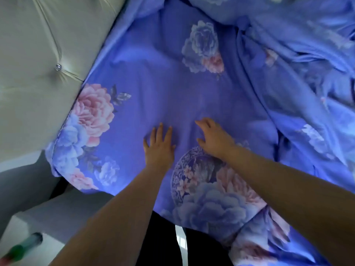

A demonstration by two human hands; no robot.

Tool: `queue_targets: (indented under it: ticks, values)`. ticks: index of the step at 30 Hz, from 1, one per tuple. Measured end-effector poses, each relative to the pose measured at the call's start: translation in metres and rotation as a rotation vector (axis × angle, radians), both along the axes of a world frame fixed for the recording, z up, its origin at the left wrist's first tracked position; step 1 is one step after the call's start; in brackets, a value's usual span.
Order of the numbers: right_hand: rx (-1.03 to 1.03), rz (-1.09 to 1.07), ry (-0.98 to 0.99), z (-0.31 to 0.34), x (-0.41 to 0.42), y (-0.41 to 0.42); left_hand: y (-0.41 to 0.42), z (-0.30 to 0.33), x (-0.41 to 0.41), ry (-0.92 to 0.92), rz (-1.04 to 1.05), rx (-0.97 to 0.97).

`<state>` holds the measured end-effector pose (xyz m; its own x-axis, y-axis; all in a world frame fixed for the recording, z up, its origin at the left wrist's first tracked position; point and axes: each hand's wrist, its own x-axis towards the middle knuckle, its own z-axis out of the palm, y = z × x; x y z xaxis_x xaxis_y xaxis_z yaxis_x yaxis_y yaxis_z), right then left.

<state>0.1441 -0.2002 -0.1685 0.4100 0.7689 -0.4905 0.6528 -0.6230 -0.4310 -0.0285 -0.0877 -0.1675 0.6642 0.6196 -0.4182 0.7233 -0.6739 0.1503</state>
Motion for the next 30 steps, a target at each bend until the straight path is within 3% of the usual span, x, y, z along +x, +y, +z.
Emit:
queue_targets:
  ticks: [3,5,8,12,16,19,22,25,30]
  values:
    - [-0.188,-0.074,-0.053,-0.009,-0.032,-0.082,-0.073,0.005,-0.008,0.1,-0.053,-0.129]
    - [-0.324,-0.264,-0.094,-0.008,-0.035,-0.141,-0.113,0.011,-0.014,0.175,-0.078,-0.19]
    - [-0.342,-0.517,-0.029,0.006,-0.039,-0.208,-0.167,0.021,-0.023,0.21,-0.141,-0.215]
    - [-0.166,-0.454,-0.103,0.008,-0.042,-0.248,-0.221,0.021,-0.032,0.186,-0.156,-0.315]
    - [-0.262,-0.324,-0.162,0.003,-0.053,-0.285,-0.27,0.02,-0.045,0.039,-0.167,-0.296]
    - [-0.383,-0.308,-0.273,0.015,-0.071,-0.329,-0.302,0.007,-0.072,0.268,-0.311,-0.376]
    - [-0.438,-0.25,-0.395,0.025,-0.088,-0.376,-0.332,0.011,-0.091,0.246,-0.405,-0.457]
    - [-0.227,-0.287,-0.342,0.034,-0.115,-0.411,-0.362,0.03,-0.103,0.138,-0.257,-0.648]
    - [-0.013,-0.773,-0.147,0.049,-0.134,-0.468,-0.41,0.047,-0.124,0.09,-0.033,-0.717]
